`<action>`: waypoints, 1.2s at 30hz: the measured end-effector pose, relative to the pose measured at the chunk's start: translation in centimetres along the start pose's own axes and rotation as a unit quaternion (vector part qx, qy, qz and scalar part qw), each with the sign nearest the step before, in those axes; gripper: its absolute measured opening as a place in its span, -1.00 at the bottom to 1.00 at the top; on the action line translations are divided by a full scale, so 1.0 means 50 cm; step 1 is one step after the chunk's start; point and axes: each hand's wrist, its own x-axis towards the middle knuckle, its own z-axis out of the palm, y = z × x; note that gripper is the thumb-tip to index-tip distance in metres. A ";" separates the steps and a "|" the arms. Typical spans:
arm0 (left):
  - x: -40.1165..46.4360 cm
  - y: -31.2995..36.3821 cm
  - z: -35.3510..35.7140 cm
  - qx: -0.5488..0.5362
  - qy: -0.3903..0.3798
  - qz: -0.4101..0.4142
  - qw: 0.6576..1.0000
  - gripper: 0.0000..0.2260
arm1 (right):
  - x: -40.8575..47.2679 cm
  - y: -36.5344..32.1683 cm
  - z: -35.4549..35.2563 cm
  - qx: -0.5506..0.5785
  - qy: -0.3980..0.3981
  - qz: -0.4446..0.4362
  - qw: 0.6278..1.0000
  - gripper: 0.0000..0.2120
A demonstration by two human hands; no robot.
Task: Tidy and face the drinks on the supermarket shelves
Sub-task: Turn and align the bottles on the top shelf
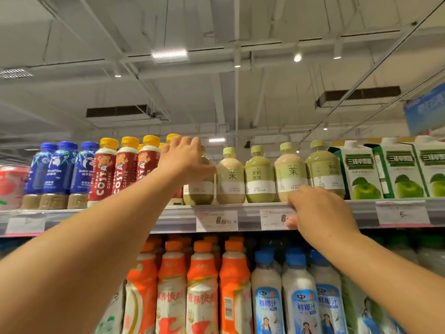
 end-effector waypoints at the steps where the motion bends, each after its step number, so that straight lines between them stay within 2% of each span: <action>1: -0.003 0.003 -0.002 -0.016 0.012 -0.002 1.000 -0.36 | 0.000 -0.001 0.000 -0.002 0.002 -0.001 1.000 -0.75; 3: -0.014 0.011 -0.007 -0.065 0.021 0.001 0.998 -0.37 | 0.001 -0.001 0.002 -0.003 0.004 -0.001 1.000 -0.75; 6: -0.041 0.020 -0.012 -0.206 0.005 0.027 0.978 -0.41 | 0.000 -0.001 0.006 -0.009 0.009 0.001 1.000 -0.75; 10: -0.077 0.024 -0.012 -0.315 0.046 0.048 0.947 -0.26 | 0.000 -0.005 0.009 -0.016 0.012 0.014 1.000 -0.75; 14: -0.117 0.026 -0.031 -0.353 0.113 0.042 0.928 -0.53 | -0.004 -0.013 0.006 -0.006 0.008 0.029 1.000 -0.77; 16: -0.137 0.041 -0.057 -0.376 0.134 0.055 0.915 -0.56 | -0.010 -0.015 0.007 0.021 -0.002 0.043 0.999 -0.78; 18: -0.162 0.066 -0.086 -0.404 0.118 0.063 0.905 -0.55 | -0.020 -0.012 0.001 0.087 -0.030 0.075 0.993 -0.73; 20: -0.194 0.099 -0.104 -0.423 0.078 0.081 0.899 -0.53 | -0.034 0.001 -0.024 0.224 -0.067 0.109 0.966 -0.62; 21: -0.210 0.117 -0.108 -0.428 0.062 0.091 0.897 -0.52 | -0.042 0.010 -0.043 0.316 -0.062 0.119 0.939 -0.61; 23: -0.239 0.152 -0.108 -0.426 0.058 0.107 0.896 -0.52 | -0.060 0.023 -0.091 0.482 -0.020 0.122 0.867 -0.73; 25: -0.262 0.189 -0.103 -0.434 0.053 0.120 0.892 -0.55 | -0.080 0.028 -0.140 0.580 -0.022 0.106 0.807 -0.77; 26: -0.271 0.208 -0.100 -0.446 0.043 0.126 0.885 -0.56 | -0.089 0.028 -0.160 0.591 -0.040 0.086 0.801 -0.69; 27: -0.280 0.226 -0.097 -0.459 0.033 0.131 0.878 -0.57 | -0.096 0.027 -0.175 0.580 -0.054 0.065 0.810 -0.62; 29: -0.294 0.259 -0.092 -0.471 0.031 0.129 0.872 -0.54 | -0.108 0.027 -0.195 0.519 -0.046 0.047 0.852 -0.51; 32: -0.306 0.298 -0.085 -0.455 0.038 0.133 0.880 -0.58 | -0.114 0.044 -0.207 0.391 -0.022 0.065 0.918 -0.48; 36: -0.321 0.346 -0.074 -0.485 0.015 0.133 0.864 -0.59 | -0.116 0.084 -0.195 0.368 -0.016 0.067 0.927 -0.65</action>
